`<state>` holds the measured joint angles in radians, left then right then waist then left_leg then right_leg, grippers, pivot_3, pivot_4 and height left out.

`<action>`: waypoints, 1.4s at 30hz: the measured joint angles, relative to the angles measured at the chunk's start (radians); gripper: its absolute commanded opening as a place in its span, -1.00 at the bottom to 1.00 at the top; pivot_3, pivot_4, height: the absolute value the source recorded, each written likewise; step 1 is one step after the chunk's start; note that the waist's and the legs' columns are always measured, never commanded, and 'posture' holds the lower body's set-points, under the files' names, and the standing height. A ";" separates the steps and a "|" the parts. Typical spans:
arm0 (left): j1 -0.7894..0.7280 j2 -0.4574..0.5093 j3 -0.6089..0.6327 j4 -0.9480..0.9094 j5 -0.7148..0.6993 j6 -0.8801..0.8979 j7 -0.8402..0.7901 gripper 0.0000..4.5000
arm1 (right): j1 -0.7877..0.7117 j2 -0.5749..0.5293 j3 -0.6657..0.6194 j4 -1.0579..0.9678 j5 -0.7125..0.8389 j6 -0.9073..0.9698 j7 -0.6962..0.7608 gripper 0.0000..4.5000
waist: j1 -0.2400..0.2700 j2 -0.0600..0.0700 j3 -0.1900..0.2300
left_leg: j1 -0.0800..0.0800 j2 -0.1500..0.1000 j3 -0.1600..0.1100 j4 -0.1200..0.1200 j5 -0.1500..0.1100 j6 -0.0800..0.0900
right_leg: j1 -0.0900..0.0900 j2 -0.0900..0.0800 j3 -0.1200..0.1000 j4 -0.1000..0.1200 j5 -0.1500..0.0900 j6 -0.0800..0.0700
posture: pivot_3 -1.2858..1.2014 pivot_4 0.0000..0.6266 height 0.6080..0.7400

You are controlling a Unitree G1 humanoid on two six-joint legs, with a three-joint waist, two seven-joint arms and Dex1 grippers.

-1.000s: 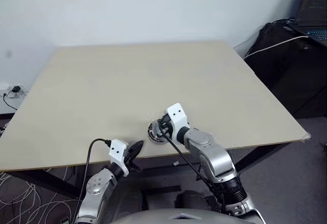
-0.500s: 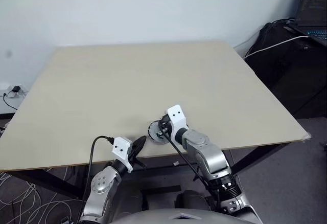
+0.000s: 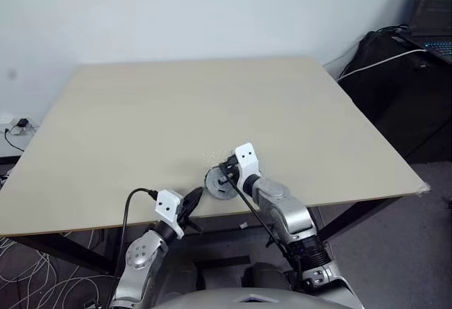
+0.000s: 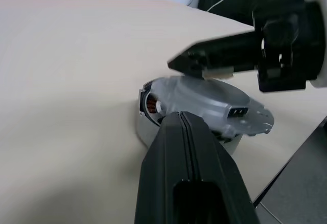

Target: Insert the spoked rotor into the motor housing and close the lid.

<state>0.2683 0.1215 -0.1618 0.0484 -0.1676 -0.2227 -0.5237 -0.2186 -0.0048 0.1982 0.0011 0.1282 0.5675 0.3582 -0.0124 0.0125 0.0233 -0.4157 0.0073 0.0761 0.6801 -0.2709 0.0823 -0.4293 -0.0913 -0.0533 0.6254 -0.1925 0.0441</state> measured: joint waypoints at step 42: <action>0.004 0.076 0.038 -0.056 -0.083 0.085 -0.046 -1.00 | -0.146 -0.271 0.108 0.192 0.068 -0.025 0.493 0.99 | 0.002 0.000 0.000 | 0.001 0.000 0.000 0.002 0.000 0.000 | 0.001 0.001 0.000 0.001 0.002 -0.004 | 0.03 -1.00 1.00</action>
<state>0.2727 0.1975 -0.1239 -0.0074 -0.2506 -0.1373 -0.5695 -0.3643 -0.2760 0.3065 0.1930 0.1959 0.5421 0.8513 -0.0107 0.0124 0.0232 -0.4151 0.0072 0.0763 0.6821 -0.2707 0.0824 -0.4281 -0.0898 -0.0536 0.6261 -0.1902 0.0404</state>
